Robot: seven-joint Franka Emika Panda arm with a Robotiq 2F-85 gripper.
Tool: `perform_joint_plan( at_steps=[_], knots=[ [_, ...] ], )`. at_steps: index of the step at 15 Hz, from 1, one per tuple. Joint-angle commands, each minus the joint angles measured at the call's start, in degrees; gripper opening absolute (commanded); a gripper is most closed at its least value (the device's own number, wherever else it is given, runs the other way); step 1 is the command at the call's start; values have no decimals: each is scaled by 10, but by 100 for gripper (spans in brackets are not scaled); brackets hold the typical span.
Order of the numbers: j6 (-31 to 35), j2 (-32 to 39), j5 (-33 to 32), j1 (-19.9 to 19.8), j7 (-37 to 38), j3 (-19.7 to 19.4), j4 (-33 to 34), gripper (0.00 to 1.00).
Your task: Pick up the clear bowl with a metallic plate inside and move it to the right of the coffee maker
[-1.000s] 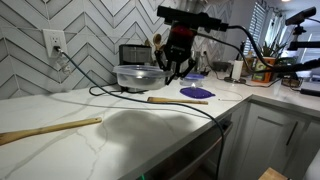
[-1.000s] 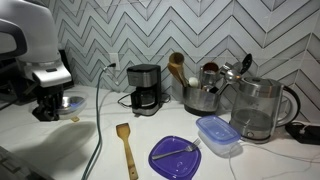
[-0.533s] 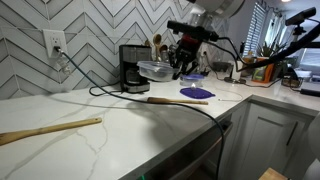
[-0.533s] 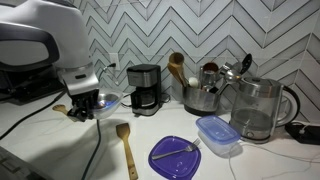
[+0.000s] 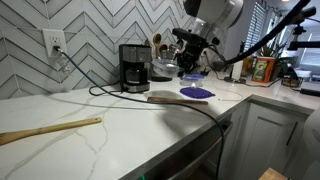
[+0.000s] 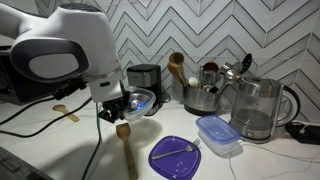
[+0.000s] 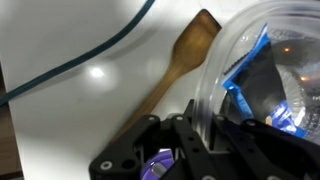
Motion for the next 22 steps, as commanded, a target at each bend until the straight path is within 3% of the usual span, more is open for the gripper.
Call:
perform_joint_plan(
  at_steps=[1, 7, 12, 22],
  knots=[
    [33, 58, -13, -2, 64, -9, 41, 2],
    [96, 148, -36, 3, 127, -29, 95, 2],
    [133, 219, -35, 17, 134, -40, 140, 2],
    [88, 303, -41, 48, 140, -52, 219, 2]
  ],
)
